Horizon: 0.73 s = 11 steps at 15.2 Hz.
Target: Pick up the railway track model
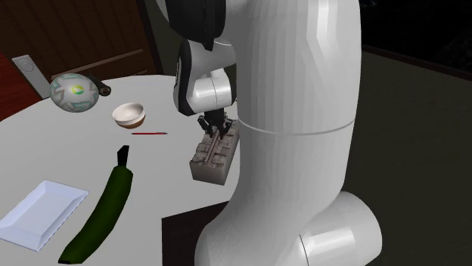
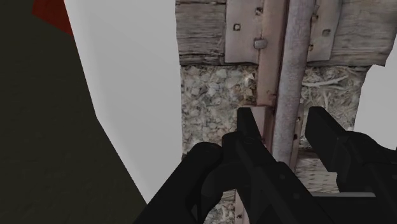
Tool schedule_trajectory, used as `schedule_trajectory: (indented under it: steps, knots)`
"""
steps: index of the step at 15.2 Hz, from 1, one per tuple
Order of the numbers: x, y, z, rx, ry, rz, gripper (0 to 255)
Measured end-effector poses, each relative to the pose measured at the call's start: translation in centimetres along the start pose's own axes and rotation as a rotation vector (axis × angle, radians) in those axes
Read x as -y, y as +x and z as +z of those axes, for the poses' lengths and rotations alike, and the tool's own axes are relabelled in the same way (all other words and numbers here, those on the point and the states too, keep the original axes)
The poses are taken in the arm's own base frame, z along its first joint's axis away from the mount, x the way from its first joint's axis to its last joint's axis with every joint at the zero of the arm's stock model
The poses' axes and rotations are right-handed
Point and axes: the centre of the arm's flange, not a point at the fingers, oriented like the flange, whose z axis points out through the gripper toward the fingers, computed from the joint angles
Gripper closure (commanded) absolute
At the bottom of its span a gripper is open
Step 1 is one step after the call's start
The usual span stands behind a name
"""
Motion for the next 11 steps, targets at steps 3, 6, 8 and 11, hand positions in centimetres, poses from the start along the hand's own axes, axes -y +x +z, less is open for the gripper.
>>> schedule_trajectory:
  steps: [3, 6, 8, 11]
  knots:
    - [0.0, 0.0, 0.0, 0.0, 0.0, 0.0, 255]
    - [0.0, 0.0, -0.1, 0.003, -0.001, 0.0, 255]
    - [-0.1, -0.1, -0.8, 0.006, -0.003, 0.0, 255]
    - [0.0, -0.1, -2.3, 0.006, -0.003, 0.0, 255]
